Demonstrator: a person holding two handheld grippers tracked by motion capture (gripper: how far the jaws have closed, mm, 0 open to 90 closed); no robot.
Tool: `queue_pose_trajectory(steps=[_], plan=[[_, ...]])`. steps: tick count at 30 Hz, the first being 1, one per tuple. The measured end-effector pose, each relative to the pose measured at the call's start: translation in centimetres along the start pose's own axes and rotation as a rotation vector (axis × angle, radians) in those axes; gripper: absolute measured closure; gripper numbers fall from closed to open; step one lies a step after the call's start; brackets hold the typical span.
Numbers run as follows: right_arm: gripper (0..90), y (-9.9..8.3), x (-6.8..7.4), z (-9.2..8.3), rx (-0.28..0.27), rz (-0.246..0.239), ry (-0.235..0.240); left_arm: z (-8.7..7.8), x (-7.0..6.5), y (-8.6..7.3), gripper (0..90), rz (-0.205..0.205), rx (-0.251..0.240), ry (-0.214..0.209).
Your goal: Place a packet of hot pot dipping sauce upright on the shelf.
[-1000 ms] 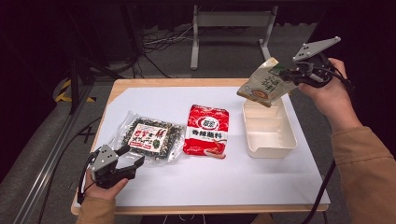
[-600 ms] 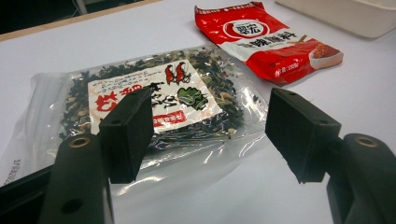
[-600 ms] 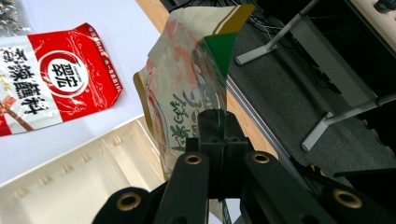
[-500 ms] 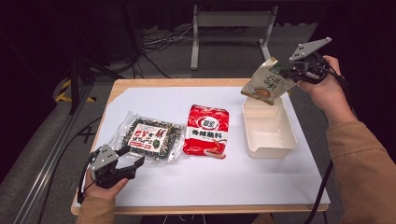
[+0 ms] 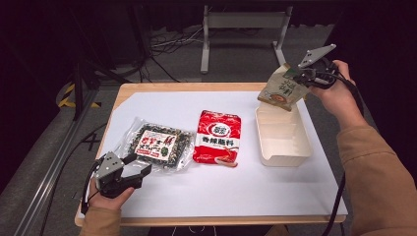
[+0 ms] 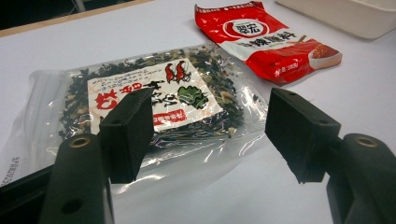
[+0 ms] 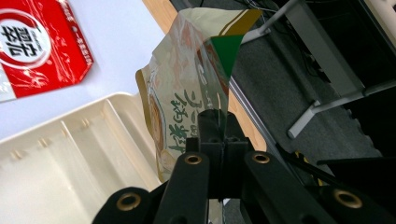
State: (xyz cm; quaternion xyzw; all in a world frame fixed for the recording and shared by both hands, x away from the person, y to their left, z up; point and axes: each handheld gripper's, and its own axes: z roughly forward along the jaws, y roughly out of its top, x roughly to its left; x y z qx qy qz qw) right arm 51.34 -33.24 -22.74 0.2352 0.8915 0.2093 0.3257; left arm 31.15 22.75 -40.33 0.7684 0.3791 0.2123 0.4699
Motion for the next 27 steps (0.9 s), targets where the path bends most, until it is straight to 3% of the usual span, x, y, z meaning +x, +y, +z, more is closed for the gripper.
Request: queue_pose_trajectory(steps=[6,17,27], plan=[[89.7,-0.2,0.2,0.9,0.033,-0.032,-0.012,0.1,-0.1,0.0,33.2,-0.007,0.000,-0.008],[89.6,-0.3,1.0,2.4,0.083,-0.071,0.027,0.1,0.0,0.0,33.2,-0.005,0.006,-0.004],[89.6,-0.5,1.8,3.6,0.102,-0.071,0.058,0.1,0.0,0.0,33.2,-0.001,0.008,-0.010]])
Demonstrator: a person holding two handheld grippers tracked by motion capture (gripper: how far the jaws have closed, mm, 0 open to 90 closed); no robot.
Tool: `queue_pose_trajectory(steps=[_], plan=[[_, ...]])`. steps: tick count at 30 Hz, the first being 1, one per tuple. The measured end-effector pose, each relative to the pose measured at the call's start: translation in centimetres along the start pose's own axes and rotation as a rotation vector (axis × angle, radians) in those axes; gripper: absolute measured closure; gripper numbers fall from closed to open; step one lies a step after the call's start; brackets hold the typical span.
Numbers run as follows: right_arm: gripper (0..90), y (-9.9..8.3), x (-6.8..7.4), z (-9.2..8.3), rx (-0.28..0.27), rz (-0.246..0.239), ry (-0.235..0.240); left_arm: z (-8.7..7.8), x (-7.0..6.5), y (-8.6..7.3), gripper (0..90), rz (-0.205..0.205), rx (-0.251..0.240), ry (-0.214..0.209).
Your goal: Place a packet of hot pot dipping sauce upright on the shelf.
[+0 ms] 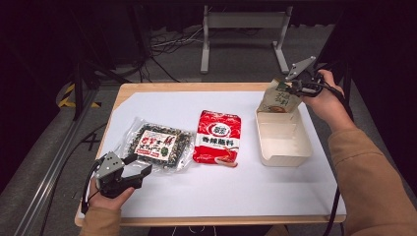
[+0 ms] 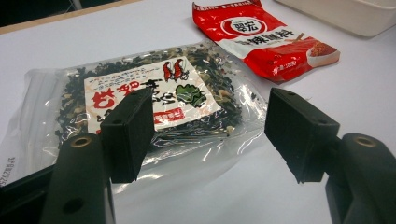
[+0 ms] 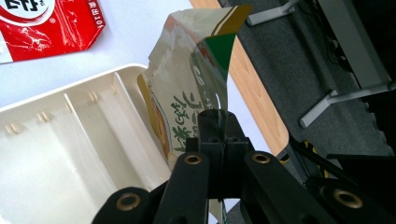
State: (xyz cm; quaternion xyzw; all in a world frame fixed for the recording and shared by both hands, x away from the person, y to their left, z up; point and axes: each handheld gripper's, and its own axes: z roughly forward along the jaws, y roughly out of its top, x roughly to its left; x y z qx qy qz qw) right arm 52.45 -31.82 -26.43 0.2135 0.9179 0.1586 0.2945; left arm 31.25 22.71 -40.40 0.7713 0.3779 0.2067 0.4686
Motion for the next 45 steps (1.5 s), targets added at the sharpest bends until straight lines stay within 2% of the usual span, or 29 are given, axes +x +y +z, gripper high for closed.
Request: queue_pose_trajectory(steps=[19,26,32,37,40,43,45], plan=[[88.3,0.1,1.0,1.9,0.007,0.007,0.047,0.3,0.0,0.1,33.0,0.002,0.000,-0.009],[82.7,0.1,1.2,2.0,-0.010,0.024,0.047,0.4,0.0,0.1,33.0,0.004,0.003,-0.012],[63.8,0.2,1.4,2.0,-0.057,0.073,0.039,0.4,-0.1,0.2,33.5,0.014,0.000,-0.013],[50.0,0.5,1.3,1.5,-0.112,0.088,-0.006,0.5,0.0,0.2,33.2,0.017,0.003,-0.016],[47.3,0.5,1.3,1.1,-0.133,0.105,-0.030,0.6,-0.1,0.2,33.0,0.013,0.001,-0.019],[45.7,0.4,1.2,0.2,-0.185,0.147,-0.063,0.9,-0.1,0.3,32.9,0.022,0.004,-0.023],[45.6,0.3,1.2,-0.5,-0.223,0.184,-0.066,1.0,-0.1,0.4,32.5,0.024,0.006,-0.026]])
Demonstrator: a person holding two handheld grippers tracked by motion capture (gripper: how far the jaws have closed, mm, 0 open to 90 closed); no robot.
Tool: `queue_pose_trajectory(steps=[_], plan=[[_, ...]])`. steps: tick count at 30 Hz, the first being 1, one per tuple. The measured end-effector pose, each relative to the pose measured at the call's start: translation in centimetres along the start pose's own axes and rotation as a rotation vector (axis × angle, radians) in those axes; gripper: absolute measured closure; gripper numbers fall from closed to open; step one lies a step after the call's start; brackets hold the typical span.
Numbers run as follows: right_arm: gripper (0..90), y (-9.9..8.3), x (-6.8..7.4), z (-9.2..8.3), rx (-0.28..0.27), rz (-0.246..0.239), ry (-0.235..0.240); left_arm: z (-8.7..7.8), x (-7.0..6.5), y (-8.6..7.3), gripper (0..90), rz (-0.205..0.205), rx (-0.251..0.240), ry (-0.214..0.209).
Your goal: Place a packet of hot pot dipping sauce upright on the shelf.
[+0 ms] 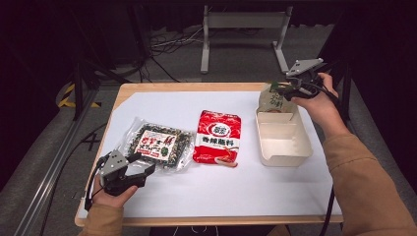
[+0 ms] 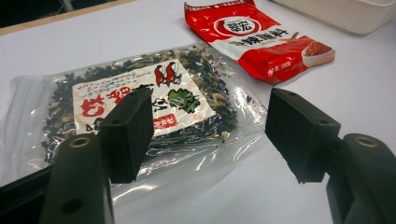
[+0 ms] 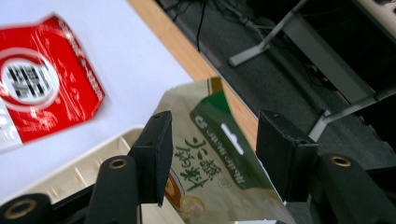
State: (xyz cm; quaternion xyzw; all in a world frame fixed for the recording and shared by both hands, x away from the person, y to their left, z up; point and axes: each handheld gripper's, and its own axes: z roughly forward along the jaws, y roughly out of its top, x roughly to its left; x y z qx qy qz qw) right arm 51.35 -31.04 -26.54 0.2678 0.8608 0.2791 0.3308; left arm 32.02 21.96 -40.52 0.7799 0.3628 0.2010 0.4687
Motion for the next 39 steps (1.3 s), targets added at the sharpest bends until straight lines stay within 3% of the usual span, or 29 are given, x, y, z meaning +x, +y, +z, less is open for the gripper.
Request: queue_pose_trajectory(steps=[4,6,8,10,15,24,28,37,39], plan=[[44.2,0.0,0.4,-1.5,-0.073,0.075,0.005,0.3,0.0,0.1,32.1,0.003,-0.004,-0.005],[44.2,0.0,0.5,-1.9,-0.093,0.091,0.003,0.4,0.0,0.2,32.0,0.002,0.000,-0.007],[42.5,-0.2,0.9,-2.8,-0.141,0.150,0.024,0.5,0.1,0.2,32.0,0.003,0.005,-0.009],[42.0,-0.5,1.2,-3.5,-0.175,0.159,0.021,0.7,0.1,0.3,32.0,0.002,0.003,-0.013],[38.9,-1.3,2.5,-5.0,-0.229,0.223,0.086,1.0,0.3,1.1,31.4,-0.025,-0.019,-0.040],[36.4,-3.5,5.7,-6.8,-0.312,0.251,0.156,2.4,0.1,3.7,30.6,-0.014,0.033,-0.061],[35.8,-4.1,6.5,-7.0,-0.348,0.261,0.177,3.0,0.1,4.1,31.1,-0.017,0.047,-0.058],[34.3,-6.8,8.8,-7.6,-0.390,0.284,0.221,4.5,0.7,6.2,32.5,-0.015,0.065,-0.081],[34.6,-7.1,9.2,-7.5,-0.378,0.279,0.214,5.0,0.7,6.8,32.5,-0.016,0.073,-0.089]])
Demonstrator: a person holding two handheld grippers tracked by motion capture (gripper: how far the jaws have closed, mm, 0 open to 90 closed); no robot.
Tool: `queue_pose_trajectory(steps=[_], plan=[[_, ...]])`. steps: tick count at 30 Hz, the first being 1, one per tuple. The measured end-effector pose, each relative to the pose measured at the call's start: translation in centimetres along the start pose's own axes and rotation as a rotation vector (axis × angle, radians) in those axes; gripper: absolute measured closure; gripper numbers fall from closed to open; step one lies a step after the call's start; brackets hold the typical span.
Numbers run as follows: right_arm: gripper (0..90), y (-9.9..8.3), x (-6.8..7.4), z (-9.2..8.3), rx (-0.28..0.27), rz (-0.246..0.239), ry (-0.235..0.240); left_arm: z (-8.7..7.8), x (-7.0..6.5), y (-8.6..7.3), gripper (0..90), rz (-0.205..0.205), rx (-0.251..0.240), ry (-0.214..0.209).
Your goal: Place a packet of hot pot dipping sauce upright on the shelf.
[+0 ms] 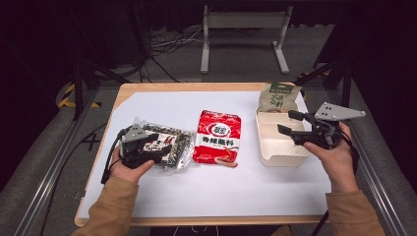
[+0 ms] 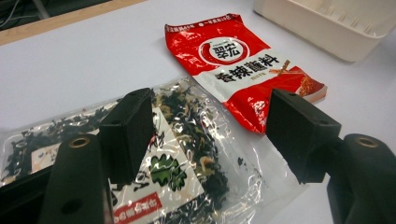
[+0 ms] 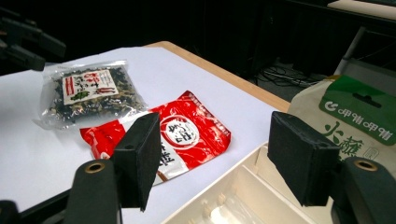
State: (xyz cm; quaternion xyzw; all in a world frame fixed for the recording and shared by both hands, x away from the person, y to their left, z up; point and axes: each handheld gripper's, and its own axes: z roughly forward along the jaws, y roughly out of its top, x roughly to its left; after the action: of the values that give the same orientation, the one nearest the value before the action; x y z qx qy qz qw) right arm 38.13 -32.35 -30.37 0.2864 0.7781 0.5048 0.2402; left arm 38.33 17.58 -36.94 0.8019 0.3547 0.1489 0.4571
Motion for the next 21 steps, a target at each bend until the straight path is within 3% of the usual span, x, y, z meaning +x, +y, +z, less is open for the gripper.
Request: queue_pose_trajectory(steps=[3,10,15,16,21], plan=[[37.0,-0.2,0.1,0.1,0.027,-0.002,0.015,0.5,0.0,0.7,32.3,0.003,0.007,-0.004],[41.6,-0.8,0.4,-0.6,0.034,0.017,0.030,3.3,0.4,3.7,30.6,0.000,0.029,-0.052],[42.7,-1.4,0.7,-0.8,0.037,0.028,0.040,5.1,0.7,5.2,30.5,-0.003,0.045,-0.051],[42.8,-1.5,0.7,-0.9,0.038,0.027,0.041,6.0,0.7,5.8,31.4,-0.014,0.076,-0.042],[44.0,-1.9,0.9,-1.4,0.041,0.027,0.041,7.3,0.9,6.6,32.0,-0.024,0.099,-0.040]])
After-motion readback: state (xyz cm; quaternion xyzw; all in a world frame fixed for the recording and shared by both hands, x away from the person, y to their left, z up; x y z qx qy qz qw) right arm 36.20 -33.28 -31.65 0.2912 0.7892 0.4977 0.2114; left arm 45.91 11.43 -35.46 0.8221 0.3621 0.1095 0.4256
